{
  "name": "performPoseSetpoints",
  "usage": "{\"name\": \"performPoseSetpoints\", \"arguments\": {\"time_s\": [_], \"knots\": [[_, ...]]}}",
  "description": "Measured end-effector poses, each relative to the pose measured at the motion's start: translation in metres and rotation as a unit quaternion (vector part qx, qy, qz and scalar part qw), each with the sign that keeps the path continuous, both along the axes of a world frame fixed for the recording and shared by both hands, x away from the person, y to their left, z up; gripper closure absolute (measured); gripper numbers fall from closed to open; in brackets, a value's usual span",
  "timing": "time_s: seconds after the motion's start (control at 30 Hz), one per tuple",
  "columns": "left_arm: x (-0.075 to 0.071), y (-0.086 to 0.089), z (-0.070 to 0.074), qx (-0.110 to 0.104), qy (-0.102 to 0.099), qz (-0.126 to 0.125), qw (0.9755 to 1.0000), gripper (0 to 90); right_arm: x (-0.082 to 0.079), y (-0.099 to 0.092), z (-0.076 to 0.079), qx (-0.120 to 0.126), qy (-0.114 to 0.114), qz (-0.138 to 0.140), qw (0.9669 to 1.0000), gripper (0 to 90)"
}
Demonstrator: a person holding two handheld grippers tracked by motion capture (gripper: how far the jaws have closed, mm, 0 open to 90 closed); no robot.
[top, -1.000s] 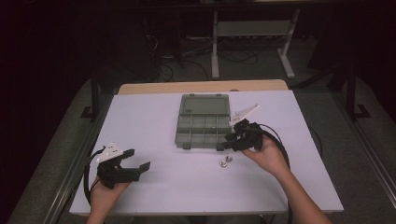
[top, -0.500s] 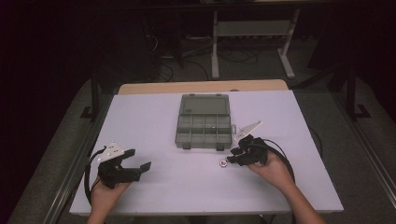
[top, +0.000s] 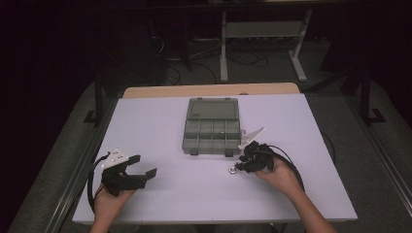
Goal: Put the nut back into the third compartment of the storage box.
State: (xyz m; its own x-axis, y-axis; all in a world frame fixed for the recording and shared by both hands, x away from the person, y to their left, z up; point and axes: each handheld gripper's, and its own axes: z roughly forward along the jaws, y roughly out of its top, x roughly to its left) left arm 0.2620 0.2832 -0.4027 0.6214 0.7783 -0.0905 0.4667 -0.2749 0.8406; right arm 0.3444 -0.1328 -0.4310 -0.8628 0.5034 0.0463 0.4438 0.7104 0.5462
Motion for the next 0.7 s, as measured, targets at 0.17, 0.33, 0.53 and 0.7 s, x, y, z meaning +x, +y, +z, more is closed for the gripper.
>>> {"name": "performPoseSetpoints", "arguments": {"time_s": [0.17, 0.33, 0.53, 0.7], "knots": [[-0.0004, 0.0001, 0.0001, 0.000, 0.000, 0.000, 1.0000, 16.7, -0.0004, 0.0048, -0.0026, -0.012, -0.005, 0.006, 0.9999, 63.3], [-0.0004, 0.0014, 0.0008, 0.008, 0.004, -0.001, 1.0000, 16.7, -0.0011, 0.0051, -0.0028, -0.014, -0.011, 0.013, 0.9998, 68.1], [-0.0002, 0.0015, 0.0005, 0.007, 0.002, -0.002, 1.0000, 16.7, -0.0013, 0.0050, -0.0025, -0.014, -0.009, 0.011, 0.9998, 69.0], [0.0002, 0.0007, 0.0008, 0.005, 0.002, -0.003, 1.0000, 16.6, -0.0007, 0.0019, -0.0010, -0.009, 0.011, 0.011, 0.9998, 69.1]]}}
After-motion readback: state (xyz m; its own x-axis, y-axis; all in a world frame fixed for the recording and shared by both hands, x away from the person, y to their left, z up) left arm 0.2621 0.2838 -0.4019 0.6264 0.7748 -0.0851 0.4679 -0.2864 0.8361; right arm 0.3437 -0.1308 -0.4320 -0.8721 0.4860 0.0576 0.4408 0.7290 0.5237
